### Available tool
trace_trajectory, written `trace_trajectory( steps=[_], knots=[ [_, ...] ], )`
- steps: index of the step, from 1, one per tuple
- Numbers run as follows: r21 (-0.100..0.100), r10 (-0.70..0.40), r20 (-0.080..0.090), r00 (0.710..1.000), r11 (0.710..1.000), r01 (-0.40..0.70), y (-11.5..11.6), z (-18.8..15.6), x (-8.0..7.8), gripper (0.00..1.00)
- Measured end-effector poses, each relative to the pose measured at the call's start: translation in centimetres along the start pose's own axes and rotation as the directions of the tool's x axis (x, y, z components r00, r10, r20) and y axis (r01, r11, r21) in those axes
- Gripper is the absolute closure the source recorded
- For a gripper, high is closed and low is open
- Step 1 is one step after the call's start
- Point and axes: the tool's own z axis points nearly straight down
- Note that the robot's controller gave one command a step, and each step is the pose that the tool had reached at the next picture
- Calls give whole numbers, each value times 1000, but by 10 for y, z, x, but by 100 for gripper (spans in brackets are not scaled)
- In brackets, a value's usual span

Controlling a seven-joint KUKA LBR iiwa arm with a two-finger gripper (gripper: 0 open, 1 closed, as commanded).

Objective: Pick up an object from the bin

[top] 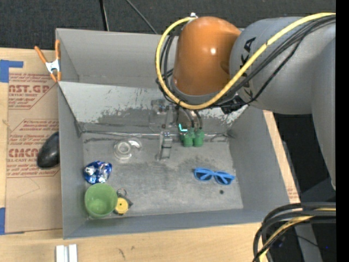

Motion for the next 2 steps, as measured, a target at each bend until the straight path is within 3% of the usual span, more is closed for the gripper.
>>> trace_trajectory(
  steps=[1,2],
  knots=[
    [1,-246,5,969,969,246,59,147,24,0],
    [1,-423,9,906,906,423,134,149,17,0]
  ],
)
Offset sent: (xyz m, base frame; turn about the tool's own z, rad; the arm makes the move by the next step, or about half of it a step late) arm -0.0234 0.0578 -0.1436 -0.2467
